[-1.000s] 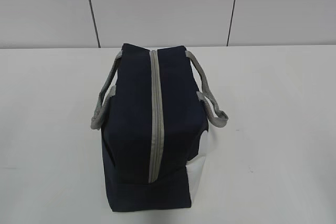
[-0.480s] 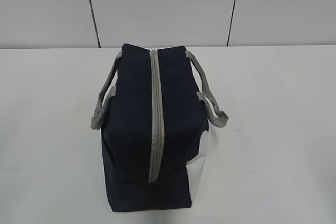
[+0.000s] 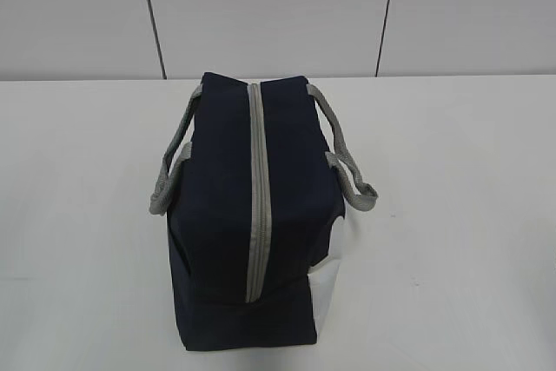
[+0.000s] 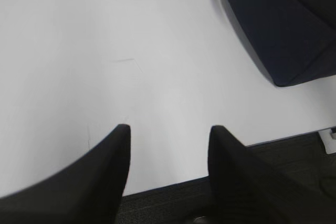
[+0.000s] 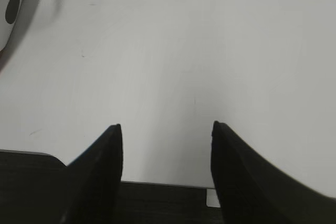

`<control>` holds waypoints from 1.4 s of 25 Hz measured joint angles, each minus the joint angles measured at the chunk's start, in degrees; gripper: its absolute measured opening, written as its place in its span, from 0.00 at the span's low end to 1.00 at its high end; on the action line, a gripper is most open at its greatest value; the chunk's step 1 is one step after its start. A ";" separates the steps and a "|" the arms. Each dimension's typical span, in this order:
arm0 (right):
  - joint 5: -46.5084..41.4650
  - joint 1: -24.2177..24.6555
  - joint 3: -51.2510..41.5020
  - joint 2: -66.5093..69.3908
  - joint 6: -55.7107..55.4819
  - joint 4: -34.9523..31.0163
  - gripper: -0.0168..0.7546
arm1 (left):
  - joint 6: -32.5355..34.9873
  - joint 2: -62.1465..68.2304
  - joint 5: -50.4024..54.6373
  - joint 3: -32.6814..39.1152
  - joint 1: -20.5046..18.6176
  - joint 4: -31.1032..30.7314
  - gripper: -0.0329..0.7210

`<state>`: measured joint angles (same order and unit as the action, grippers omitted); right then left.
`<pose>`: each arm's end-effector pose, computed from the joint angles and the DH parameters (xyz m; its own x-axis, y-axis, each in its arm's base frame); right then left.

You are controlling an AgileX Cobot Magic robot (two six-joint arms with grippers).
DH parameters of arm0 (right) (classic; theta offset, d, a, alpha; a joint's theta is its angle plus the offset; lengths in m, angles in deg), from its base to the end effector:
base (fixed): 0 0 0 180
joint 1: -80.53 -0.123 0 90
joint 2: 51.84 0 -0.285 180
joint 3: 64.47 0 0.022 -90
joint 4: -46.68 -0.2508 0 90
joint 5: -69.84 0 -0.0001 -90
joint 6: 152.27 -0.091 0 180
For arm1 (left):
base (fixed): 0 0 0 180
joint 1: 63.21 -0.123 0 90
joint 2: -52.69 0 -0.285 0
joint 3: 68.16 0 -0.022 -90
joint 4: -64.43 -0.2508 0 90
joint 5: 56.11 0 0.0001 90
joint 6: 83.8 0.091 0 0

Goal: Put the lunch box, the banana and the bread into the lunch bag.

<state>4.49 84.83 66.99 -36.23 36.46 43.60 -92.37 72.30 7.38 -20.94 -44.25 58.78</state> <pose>0.0120 0.0036 0.2710 -0.6334 -0.0822 -0.7695 -0.0451 0.9966 -0.0692 0.0240 0.0002 0.2790 -0.6345 0.1071 -0.7654 0.1943 0.9807 -0.0238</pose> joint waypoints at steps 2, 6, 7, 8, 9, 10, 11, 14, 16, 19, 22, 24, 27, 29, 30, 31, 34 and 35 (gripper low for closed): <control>0.00 0.00 0.00 0.00 0.00 0.00 0.57 | 0.04 0.00 -0.06 0.00 -1.08 0.00 0.51; 0.00 0.00 0.00 -1.66 0.00 0.00 0.57 | 0.04 0.00 -0.06 0.00 -5.82 0.00 0.51; 0.00 0.00 0.00 -2.24 0.00 0.00 0.57 | 0.04 -0.19 -0.06 0.00 -7.27 0.00 0.51; 0.00 0.00 0.00 -3.39 0.00 0.00 0.57 | 0.04 -0.63 -0.06 0.00 -9.10 0.00 0.51; 0.00 0.00 0.00 -4.30 0.00 0.00 0.57 | 0.04 -1.18 -0.06 0.00 -10.97 0.00 0.51; 0.00 0.00 0.00 -5.47 0.00 0.00 0.57 | 0.04 -1.64 -0.06 0.00 -12.56 0.00 0.51; 0.00 0.00 0.00 -6.67 0.00 0.00 0.57 | 0.04 -2.28 -0.06 0.00 -14.38 0.00 0.51; 0.00 0.00 0.00 -8.51 0.00 0.00 0.57 | 0.04 -5.06 -0.06 0.00 -18.47 0.00 0.51; 0.00 0.00 0.00 -8.83 0.00 0.00 0.57 | 0.04 -7.37 -0.06 0.00 -20.25 0.00 0.51; 0.00 0.00 0.00 -8.83 0.00 0.00 0.57 | 0.04 -10.53 0.01 0.00 -21.52 0.00 0.51; 0.00 0.00 0.00 -8.83 0.00 0.00 0.57 | 0.04 -12.58 0.20 0.00 -21.71 0.00 0.51; 0.00 0.00 0.00 -8.91 0.00 0.00 0.57 | 0.04 -12.77 0.25 0.00 -21.71 -0.04 0.51; 0.00 0.00 0.00 -8.91 0.00 0.00 0.57 | 0.04 -12.83 0.25 0.00 -21.71 -0.04 0.51; 0.00 0.00 0.00 -8.91 0.00 0.00 0.57 | 0.04 -12.83 0.25 0.00 -21.71 -0.04 0.51; 0.00 0.00 0.00 -8.91 0.00 0.00 0.57 | 0.04 -12.83 0.25 0.00 -21.71 -0.04 0.51; 0.00 0.00 0.00 -8.91 0.00 0.00 0.57 | 0.04 -12.83 0.25 0.00 -21.71 -0.04 0.51; 0.00 0.00 0.00 -8.91 0.00 0.00 0.57 | 0.04 -12.83 0.25 0.00 -21.71 -0.04 0.51; 0.00 0.00 0.00 -8.91 0.00 0.00 0.57 | 0.04 -12.83 0.25 0.00 -21.71 -0.04 0.51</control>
<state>4.49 84.83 66.99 -45.14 36.46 43.60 -92.33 59.47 7.63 -20.94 -65.96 58.74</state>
